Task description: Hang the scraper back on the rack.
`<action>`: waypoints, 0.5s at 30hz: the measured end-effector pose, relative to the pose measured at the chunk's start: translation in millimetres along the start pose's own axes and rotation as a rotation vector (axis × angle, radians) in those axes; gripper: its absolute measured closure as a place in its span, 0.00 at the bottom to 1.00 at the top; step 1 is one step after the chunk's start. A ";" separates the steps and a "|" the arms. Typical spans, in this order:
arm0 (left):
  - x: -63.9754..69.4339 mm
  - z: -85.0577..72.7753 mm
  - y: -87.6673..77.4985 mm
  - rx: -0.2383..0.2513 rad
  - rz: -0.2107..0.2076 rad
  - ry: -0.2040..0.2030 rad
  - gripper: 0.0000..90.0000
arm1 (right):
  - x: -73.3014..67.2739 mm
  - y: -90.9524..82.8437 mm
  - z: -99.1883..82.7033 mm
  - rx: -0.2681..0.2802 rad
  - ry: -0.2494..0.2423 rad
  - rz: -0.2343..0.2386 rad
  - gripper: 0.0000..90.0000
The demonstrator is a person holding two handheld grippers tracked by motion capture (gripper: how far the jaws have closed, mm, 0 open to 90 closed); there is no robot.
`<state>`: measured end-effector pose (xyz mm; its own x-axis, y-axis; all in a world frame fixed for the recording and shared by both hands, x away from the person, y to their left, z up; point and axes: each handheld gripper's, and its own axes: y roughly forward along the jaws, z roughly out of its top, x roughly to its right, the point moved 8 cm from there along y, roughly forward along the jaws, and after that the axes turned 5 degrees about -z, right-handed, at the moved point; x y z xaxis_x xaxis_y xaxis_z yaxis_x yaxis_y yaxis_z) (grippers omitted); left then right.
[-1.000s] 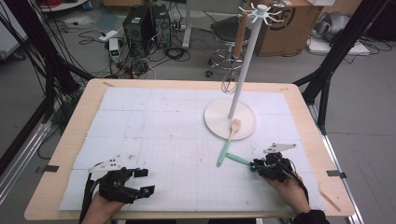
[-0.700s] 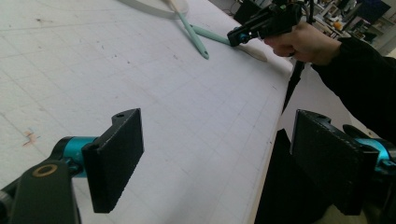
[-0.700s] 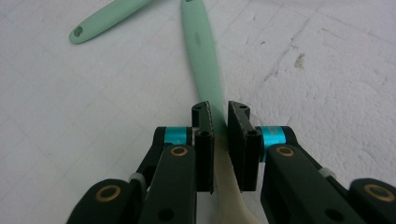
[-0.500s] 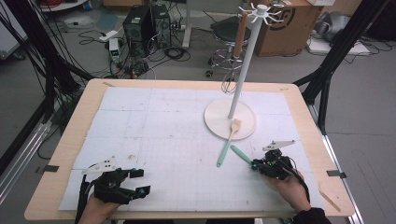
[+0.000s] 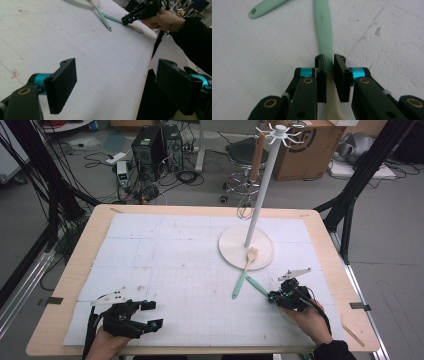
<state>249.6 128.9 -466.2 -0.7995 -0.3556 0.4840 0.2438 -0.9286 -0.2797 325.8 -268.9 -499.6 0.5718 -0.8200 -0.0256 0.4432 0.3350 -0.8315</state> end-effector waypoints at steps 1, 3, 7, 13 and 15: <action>0.0 -0.1 0.7 -0.002 0.001 -0.004 0.20 | 0.7 0.5 0.0 0.001 0.012 0.014 0.90; -0.4 -0.2 1.7 -0.004 0.000 -0.001 0.20 | 1.8 0.8 -0.2 -0.003 0.030 0.026 0.90; -0.5 0.4 3.3 -0.005 -0.003 -0.003 0.20 | 2.2 1.5 -0.8 0.007 0.044 0.041 0.90; 1.0 0.8 4.2 -0.004 -0.002 0.000 0.20 | 0.8 1.4 -2.7 0.043 0.031 0.016 0.91; -0.3 0.7 2.7 -0.004 -0.003 -0.001 0.20 | 0.5 0.9 -2.4 0.041 0.019 0.002 0.91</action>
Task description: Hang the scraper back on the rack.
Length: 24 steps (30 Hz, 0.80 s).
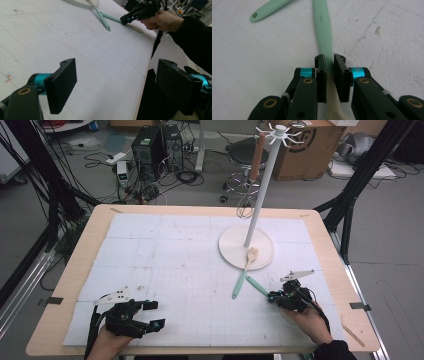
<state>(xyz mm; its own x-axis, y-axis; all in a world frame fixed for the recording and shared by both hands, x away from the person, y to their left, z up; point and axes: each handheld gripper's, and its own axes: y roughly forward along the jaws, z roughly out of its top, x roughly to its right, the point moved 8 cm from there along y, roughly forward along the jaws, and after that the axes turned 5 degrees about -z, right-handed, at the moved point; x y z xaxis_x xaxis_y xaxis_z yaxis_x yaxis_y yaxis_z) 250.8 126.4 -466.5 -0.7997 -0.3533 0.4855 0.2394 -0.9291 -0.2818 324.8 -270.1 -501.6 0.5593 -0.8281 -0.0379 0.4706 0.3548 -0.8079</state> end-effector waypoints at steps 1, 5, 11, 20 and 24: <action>-0.1 0.4 -0.6 0.006 -0.002 -0.005 0.20 | -0.1 -0.1 0.6 -0.001 0.014 0.004 0.91; -1.2 0.1 -3.2 0.009 0.002 -0.006 0.20 | 1.2 -3.5 4.0 0.023 0.102 0.035 0.92; 0.0 -0.1 -7.4 0.017 0.009 -0.004 0.20 | 5.6 -19.0 14.9 0.058 0.143 0.059 0.92; -1.1 -1.0 -7.0 0.011 0.013 -0.006 0.20 | 1.2 -60.4 56.9 0.196 0.181 0.152 0.92; -1.0 -0.6 -7.9 0.016 0.011 -0.005 0.20 | -0.4 -86.9 84.6 0.267 0.188 0.176 0.91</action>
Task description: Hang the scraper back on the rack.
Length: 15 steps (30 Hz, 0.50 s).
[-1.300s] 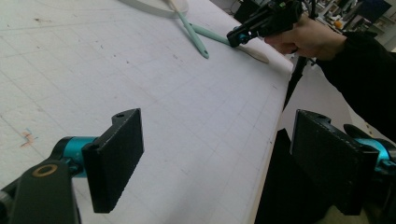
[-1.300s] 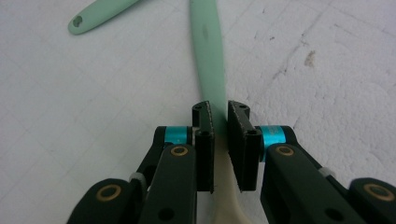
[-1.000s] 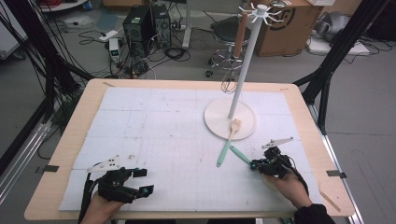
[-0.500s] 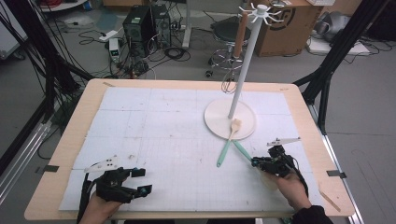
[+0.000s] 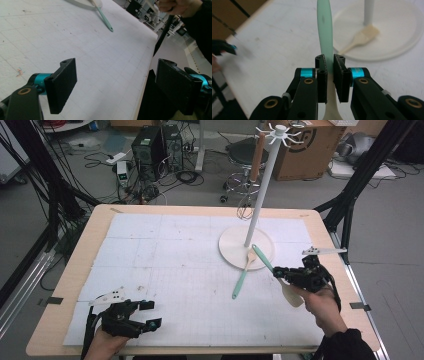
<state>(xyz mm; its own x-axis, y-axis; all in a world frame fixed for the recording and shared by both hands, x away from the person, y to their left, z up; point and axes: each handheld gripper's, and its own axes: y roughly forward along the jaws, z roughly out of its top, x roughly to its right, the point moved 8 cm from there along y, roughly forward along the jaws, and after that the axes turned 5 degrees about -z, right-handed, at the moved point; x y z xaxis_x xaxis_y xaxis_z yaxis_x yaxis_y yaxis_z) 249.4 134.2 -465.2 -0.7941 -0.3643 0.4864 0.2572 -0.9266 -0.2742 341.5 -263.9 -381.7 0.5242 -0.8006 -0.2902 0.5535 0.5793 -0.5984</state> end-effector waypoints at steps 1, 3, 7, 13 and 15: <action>0.1 0.1 -0.5 0.002 0.002 -0.002 0.20 | -1.9 -3.3 5.7 0.008 0.001 0.004 0.91; -0.3 0.1 -1.2 0.002 0.002 0.001 0.20 | -6.9 -13.0 22.8 0.036 -0.002 0.008 0.91; 0.5 0.1 -1.6 0.002 -0.001 0.002 0.20 | -15.1 -30.6 52.3 0.084 -0.003 0.015 0.91; 1.3 -0.8 -0.7 -0.001 -0.001 0.002 0.20 | -23.4 -51.8 86.7 0.152 0.000 0.019 0.91; 1.4 -2.2 0.2 -0.009 -0.001 0.003 0.20 | -24.6 -57.9 95.8 0.172 0.012 0.021 0.91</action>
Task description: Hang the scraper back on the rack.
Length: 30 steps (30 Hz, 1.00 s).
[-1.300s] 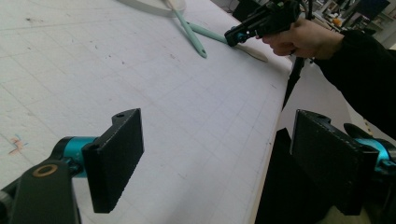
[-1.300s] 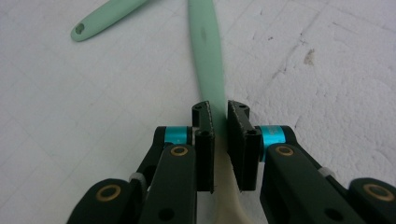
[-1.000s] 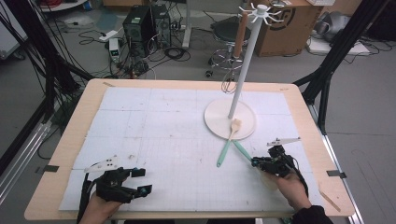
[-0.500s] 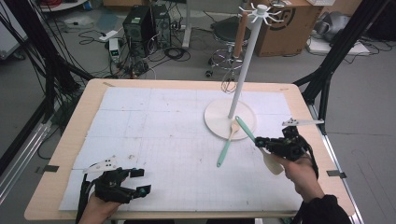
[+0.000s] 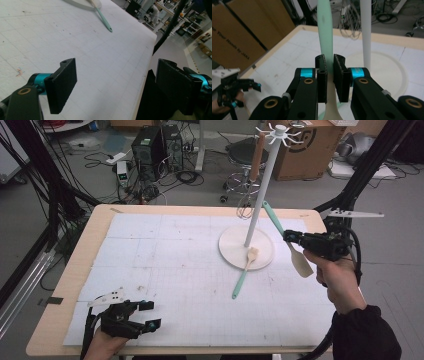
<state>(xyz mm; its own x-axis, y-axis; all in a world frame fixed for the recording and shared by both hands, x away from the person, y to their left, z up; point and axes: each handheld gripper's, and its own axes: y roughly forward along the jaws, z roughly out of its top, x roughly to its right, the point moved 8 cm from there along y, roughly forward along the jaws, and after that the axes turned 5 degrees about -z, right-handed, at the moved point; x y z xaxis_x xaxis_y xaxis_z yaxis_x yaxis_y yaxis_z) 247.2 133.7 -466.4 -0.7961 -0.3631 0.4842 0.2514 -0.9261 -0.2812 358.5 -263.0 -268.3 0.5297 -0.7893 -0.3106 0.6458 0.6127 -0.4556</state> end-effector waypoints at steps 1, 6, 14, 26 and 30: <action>0.2 -0.5 0.6 -0.001 0.000 0.000 0.20 | -0.4 -2.1 5.1 0.013 0.002 0.004 0.91; 0.0 0.3 -0.7 0.005 -0.001 0.001 0.20 | -1.7 -14.6 29.0 0.065 0.008 0.002 0.91; -3.3 -4.3 2.2 -0.015 0.005 -0.002 0.20 | -1.6 -29.4 60.1 0.128 0.014 -0.003 0.91; -3.2 -5.4 -0.2 -0.006 0.008 -0.012 0.20 | -6.3 -36.9 83.5 0.171 0.013 0.001 0.91; -3.7 -5.2 -1.3 -0.007 0.008 -0.004 0.20 | -9.5 -38.8 88.6 0.183 0.012 0.005 0.91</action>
<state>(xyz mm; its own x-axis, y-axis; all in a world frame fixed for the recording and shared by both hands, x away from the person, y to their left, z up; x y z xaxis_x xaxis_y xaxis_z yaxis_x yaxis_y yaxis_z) 246.9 136.8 -472.1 -0.7917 -0.3706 0.4857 0.2537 -0.9227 -0.2903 377.2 -275.7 -173.8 0.5274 -0.7857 -0.3232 0.7327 0.6132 -0.2952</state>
